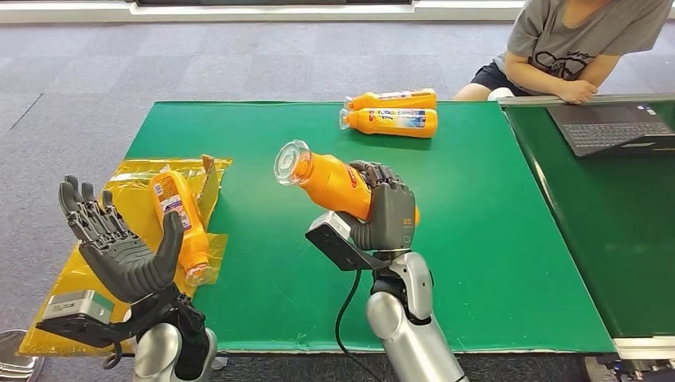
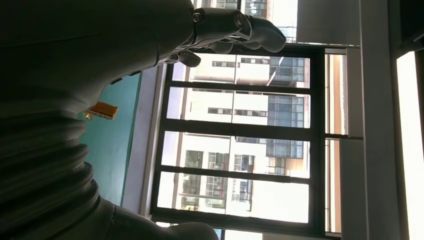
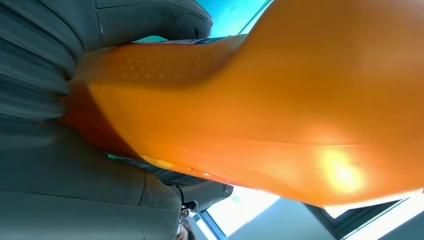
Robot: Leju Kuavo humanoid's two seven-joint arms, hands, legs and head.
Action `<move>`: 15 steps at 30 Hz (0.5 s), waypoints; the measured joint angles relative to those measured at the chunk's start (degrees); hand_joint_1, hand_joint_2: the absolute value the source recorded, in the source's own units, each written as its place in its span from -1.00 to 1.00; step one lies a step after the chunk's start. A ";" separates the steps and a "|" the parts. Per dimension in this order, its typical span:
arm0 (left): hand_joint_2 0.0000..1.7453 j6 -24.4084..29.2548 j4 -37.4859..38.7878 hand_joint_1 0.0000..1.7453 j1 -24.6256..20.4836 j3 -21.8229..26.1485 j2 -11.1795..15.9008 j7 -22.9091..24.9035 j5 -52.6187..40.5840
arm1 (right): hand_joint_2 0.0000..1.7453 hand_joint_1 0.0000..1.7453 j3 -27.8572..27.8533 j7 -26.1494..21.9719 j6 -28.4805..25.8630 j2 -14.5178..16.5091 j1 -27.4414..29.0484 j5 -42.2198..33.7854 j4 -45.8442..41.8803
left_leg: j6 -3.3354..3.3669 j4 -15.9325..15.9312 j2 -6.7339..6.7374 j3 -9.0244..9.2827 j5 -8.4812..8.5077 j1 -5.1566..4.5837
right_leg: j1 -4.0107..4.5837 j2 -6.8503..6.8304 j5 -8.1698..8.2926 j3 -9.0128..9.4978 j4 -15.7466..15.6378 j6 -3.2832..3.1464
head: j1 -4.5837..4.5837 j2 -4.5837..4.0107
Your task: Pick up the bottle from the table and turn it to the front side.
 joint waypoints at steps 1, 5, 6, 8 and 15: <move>1.00 0.01 0.05 -1.00 -0.01 -0.02 0.00 0.00 0.00 | 1.00 1.00 0.07 -0.02 -0.01 -0.05 0.10 -0.02 -0.33 | 0.00 0.00 0.00 0.00 0.00 0.00 | 0.00 0.00 0.00 0.00 0.00 0.00 | 0.00 0.00; 1.00 0.24 0.11 -1.00 -0.02 -0.10 0.00 0.00 0.00 | 1.00 1.00 0.53 -0.62 -0.32 -0.18 0.40 -0.77 -1.34 | 0.00 0.00 0.00 0.00 0.00 0.00 | 0.00 0.01 0.00 0.00 0.00 0.00 | 0.00 0.00; 1.00 0.27 0.11 -1.00 -0.03 -0.15 0.00 0.01 0.00 | 1.00 1.00 0.66 -0.74 -0.42 -0.19 0.46 -0.92 -1.65 | 0.00 0.00 0.00 0.00 0.00 0.00 | 0.00 0.01 0.00 0.00 0.00 0.00 | 0.00 0.00; 1.00 0.28 0.11 -1.00 -0.06 -0.31 -0.01 0.04 -0.01 | 1.00 1.00 0.85 -0.78 -0.54 -0.21 0.57 -1.07 -2.36 | 0.00 0.00 0.00 -0.01 0.00 0.00 | 0.00 0.01 0.00 0.00 0.00 0.00 | 0.00 0.00; 1.00 0.17 0.24 -1.00 -0.27 -1.27 0.02 0.79 -0.51 | 1.00 1.00 1.01 -2.79 -0.33 -0.36 1.16 -5.43 -3.22 | 0.00 0.00 0.00 -0.01 0.00 0.00 | -0.01 0.01 0.00 -0.01 0.00 0.00 | 0.00 0.00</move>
